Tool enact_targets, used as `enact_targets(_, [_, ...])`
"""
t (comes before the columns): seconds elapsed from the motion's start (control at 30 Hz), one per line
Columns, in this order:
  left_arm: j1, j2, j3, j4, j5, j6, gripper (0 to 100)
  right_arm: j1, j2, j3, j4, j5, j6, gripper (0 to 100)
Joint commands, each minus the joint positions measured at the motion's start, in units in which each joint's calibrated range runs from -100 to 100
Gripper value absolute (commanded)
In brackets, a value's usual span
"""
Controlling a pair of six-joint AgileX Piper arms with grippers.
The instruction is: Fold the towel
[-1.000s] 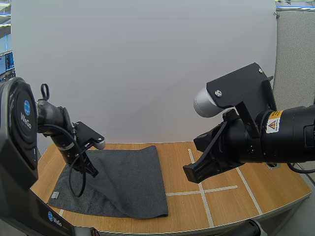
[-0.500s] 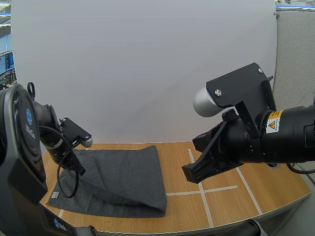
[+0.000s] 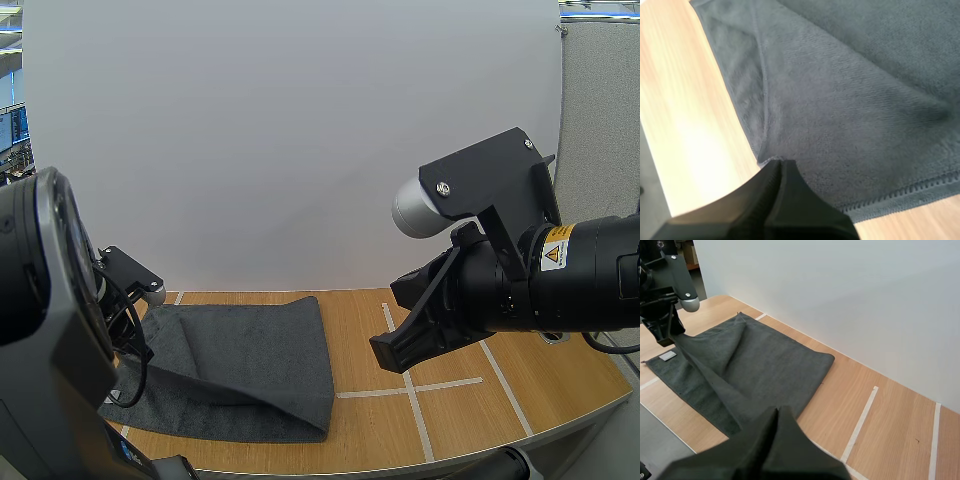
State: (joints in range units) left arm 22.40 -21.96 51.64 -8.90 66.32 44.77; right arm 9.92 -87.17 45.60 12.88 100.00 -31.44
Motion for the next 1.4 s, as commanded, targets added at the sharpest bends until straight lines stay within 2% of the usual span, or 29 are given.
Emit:
enact_targets(0.0, [0.39, -0.6, 0.4, -2.0, 3.1, 1.0, 0, -0.1, -0.5, 0.0, 0.6, 0.0, -0.1, 0])
enact_targets(0.17, [0.39, -0.4, 2.2, -2.4, 2.8, 1.9, 0, -0.1, -0.5, 0.0, 0.6, 0.0, -0.1, 0])
enact_targets(0.53, [0.49, -0.4, 5.8, 0.8, -7.3, 2.0, 0, -0.1, -0.5, 0.0, 0.5, 0.0, -0.1, 0])
enact_targets(0.73, [3.72, -0.4, 5.8, 1.2, -12.9, 5.3, 0, -0.1, -0.5, 0.0, 0.0, 0.0, -0.1, 0])
enact_targets(0.87, [5.21, -0.4, 5.8, -0.3, -13.0, 7.4, 0, -0.1, -0.5, 0.0, 0.3, 0.0, -0.1, 0])
enact_targets(1.07, [5.39, -0.2, 5.8, -3.7, -6.5, 9.0, 0, -0.1, -0.5, 0.0, 1.0, 0.0, -0.1, 0])
enact_targets(1.37, [5.39, 2.5, 5.8, -4.9, -6.7, 9.1, 0, -0.1, -0.5, 0.0, 1.0, 0.0, -0.1, 0])
